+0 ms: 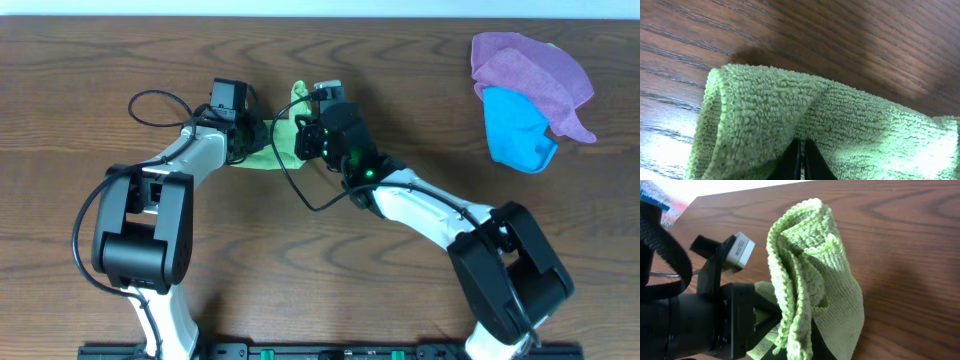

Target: Fold the cloth

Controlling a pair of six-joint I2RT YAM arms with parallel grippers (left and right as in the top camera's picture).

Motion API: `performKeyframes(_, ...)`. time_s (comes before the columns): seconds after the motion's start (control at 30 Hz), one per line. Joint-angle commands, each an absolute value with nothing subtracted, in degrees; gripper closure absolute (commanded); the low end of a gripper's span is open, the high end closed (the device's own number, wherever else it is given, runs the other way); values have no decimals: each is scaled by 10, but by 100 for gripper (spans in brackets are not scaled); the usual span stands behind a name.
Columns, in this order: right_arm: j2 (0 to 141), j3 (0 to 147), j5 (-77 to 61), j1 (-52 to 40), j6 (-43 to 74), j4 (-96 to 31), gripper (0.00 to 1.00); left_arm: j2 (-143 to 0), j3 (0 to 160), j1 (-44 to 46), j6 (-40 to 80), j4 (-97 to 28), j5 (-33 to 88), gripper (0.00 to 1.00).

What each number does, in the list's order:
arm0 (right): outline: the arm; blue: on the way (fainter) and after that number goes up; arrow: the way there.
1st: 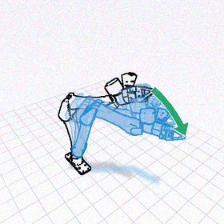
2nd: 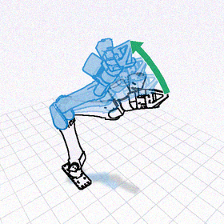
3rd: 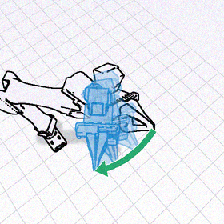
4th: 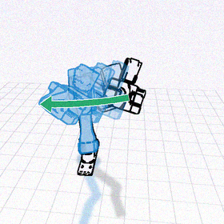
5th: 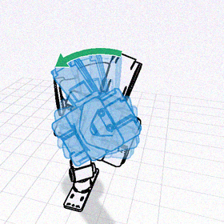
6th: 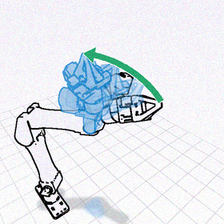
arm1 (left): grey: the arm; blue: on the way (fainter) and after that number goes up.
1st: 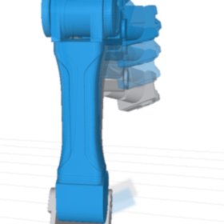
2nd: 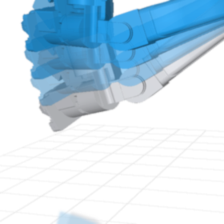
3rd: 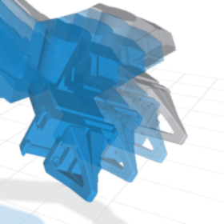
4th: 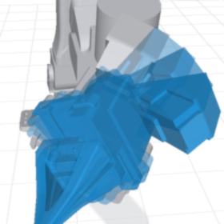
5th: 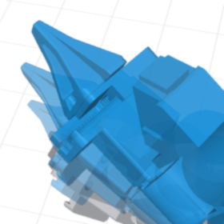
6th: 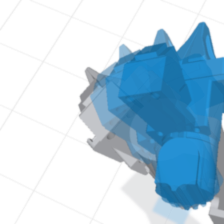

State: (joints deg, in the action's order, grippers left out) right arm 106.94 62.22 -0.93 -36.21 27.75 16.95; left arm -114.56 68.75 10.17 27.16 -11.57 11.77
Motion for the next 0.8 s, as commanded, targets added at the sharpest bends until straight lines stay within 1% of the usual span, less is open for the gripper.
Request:
performKeyframes(0.0,1061,633,8,-371,260,167,99,-1128,697,101,273,-122,132,94)
performKeyframes(0.27,1064,644,9,-372,260,159,99,-1076,711,82,269,-153,131,94)
performKeyframes(0.47,1093,694,9,-377,256,123,99,-1044,715,67,256,-178,130,94)
performKeyframes(0.77,1147,751,9,-404,241,100,99,-1002,715,11,241,-207,116,94)
